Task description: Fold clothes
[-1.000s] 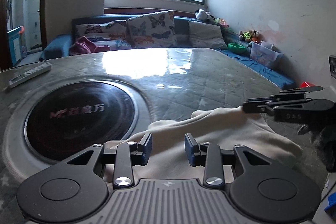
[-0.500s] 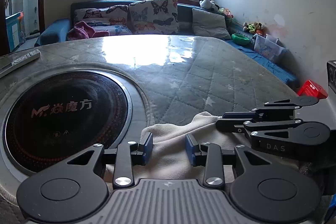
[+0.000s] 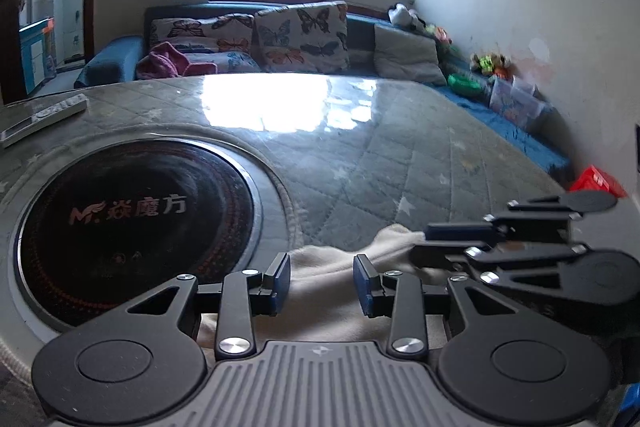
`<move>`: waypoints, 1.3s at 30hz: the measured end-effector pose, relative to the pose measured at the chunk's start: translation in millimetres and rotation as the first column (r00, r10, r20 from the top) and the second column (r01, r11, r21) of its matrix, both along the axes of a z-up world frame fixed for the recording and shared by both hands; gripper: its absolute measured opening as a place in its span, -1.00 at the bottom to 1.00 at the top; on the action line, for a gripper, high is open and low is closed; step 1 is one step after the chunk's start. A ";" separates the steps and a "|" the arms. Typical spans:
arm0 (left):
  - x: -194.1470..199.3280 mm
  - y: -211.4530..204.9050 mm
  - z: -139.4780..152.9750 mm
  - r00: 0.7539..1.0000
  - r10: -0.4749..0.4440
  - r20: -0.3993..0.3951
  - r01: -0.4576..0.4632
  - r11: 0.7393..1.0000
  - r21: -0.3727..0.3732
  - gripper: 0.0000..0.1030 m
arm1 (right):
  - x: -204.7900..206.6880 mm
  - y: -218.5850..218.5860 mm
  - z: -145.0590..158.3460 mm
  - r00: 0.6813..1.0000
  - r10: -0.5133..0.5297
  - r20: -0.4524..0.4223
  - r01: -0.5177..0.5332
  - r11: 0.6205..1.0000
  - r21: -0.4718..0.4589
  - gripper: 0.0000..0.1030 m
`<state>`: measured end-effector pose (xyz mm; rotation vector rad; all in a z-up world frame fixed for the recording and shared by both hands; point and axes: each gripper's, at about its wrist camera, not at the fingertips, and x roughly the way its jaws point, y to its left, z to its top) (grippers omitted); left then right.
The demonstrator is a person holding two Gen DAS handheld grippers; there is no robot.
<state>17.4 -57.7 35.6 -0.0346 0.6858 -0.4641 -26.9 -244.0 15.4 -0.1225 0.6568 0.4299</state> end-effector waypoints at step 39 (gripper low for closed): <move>-116.5 48.1 -21.2 0.990 0.003 0.143 -0.017 0.995 0.101 -0.24 | -119.7 -5.2 -1.5 0.993 0.112 0.042 -0.110 0.993 -0.042 -0.28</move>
